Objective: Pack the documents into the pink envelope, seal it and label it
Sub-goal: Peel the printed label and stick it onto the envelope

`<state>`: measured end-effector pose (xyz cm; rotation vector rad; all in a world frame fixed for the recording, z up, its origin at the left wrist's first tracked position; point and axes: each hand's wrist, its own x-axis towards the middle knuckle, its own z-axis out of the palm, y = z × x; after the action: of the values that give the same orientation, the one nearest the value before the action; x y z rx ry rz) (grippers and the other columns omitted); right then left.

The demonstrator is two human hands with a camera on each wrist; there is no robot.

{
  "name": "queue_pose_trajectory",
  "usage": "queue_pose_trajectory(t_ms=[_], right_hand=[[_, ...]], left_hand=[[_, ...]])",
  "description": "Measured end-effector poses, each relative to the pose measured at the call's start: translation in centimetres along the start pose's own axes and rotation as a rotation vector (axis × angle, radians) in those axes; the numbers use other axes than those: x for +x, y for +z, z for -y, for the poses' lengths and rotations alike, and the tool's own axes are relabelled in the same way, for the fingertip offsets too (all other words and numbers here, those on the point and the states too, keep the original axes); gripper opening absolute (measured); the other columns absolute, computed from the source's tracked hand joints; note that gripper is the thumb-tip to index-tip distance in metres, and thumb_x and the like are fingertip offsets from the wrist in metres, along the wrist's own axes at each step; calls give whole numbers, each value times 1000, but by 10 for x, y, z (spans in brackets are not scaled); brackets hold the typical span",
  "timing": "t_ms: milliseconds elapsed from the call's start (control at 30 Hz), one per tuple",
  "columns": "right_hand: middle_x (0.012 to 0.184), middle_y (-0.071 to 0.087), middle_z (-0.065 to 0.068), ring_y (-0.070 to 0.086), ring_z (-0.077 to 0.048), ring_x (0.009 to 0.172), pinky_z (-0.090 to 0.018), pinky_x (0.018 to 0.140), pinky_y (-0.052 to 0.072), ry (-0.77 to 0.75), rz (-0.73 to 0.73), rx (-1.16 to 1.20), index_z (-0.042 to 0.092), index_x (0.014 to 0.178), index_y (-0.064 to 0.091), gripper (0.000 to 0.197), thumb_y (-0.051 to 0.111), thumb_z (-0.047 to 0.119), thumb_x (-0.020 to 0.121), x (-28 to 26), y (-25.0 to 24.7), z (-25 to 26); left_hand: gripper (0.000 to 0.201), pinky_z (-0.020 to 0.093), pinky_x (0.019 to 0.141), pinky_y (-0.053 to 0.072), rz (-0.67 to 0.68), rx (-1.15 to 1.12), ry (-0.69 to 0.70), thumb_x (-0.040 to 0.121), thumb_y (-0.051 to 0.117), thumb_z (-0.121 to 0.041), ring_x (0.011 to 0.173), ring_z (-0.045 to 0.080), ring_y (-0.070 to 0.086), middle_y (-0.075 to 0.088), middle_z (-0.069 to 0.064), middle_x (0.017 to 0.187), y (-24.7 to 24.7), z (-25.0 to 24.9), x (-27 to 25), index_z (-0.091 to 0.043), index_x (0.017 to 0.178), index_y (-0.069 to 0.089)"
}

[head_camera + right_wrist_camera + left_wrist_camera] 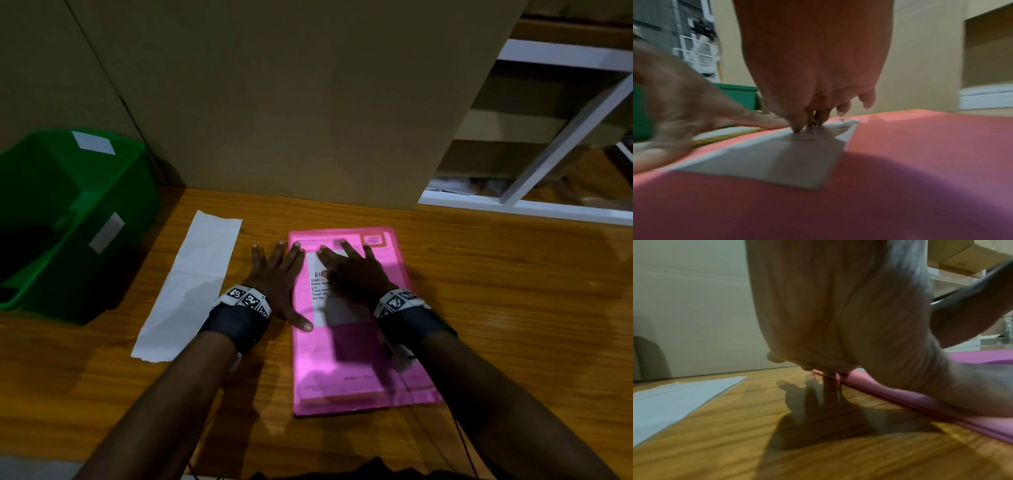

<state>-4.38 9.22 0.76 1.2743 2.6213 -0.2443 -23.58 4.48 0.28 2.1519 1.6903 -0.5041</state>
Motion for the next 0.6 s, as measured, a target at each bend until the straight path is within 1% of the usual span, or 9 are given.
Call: queue_pose_trajectory(t_ms=[67,200,333,400,467,500,533,567,600], right_hand=[[163,13,10,7,-27,152,-62,117,5,46,21,24,28,155,15,56,29,44,103,1,3,-11],[163,11,13,5,-26,152,-62,118,6,124,26,65,30,155,12,65,27,59,99,-5,11,-31],[163,16,8,12,-25,151,-62,117,12,165,-7,81,28,154,18,68,30,62,97,-12,16,-38],[163,16,6,11,-25,151,-62,117,13,163,6,70,26,154,18,69,31,63,97,-16,17,-40],[164,15,7,8,-23,151,-62,117,12,155,32,68,27,154,20,67,33,60,97,-25,15,-41],[163,14,9,6,-22,152,-62,117,11,155,43,72,28,154,20,66,35,58,98,-29,14,-41],[163,13,11,5,-22,152,-62,117,10,156,52,71,29,154,20,64,36,57,98,-35,12,-41],[163,13,11,4,-22,152,-62,117,9,154,59,63,30,154,20,64,37,56,98,-41,11,-40],[163,13,12,3,-22,152,-62,117,10,153,65,50,31,154,19,64,38,56,98,-45,11,-39]], left_hand=[[155,71,104,-20,-3,11,-13,43,60,-92,143,35,-28,-28,8,157,-2,-2,-1,-15,151,-20],[150,72,101,-21,-22,37,-23,42,60,-92,143,37,-26,-23,8,159,-7,-6,-3,-25,151,-19],[146,71,99,-23,-12,82,-47,44,59,-92,144,38,-25,-23,9,159,-11,-10,-3,-28,151,-18],[146,71,99,-23,4,86,-52,45,60,-92,144,38,-25,-24,9,158,-12,-11,-2,-28,151,-19],[145,70,99,-24,27,77,-51,46,59,-92,144,37,-26,-26,7,158,-11,-9,-1,-29,151,-19],[142,70,99,-24,31,71,-51,47,55,-94,144,37,-25,-26,6,158,-10,-8,0,-30,151,-19],[138,71,100,-23,19,63,-57,48,45,-98,144,36,-24,-25,4,158,-9,-8,3,-31,151,-18],[133,73,101,-21,-3,58,-67,48,31,-103,145,36,-23,-23,3,159,-7,-8,5,-33,151,-16],[128,73,103,-20,-13,51,-82,48,17,-104,145,35,-23,-21,3,160,-7,-9,7,-35,151,-15]])
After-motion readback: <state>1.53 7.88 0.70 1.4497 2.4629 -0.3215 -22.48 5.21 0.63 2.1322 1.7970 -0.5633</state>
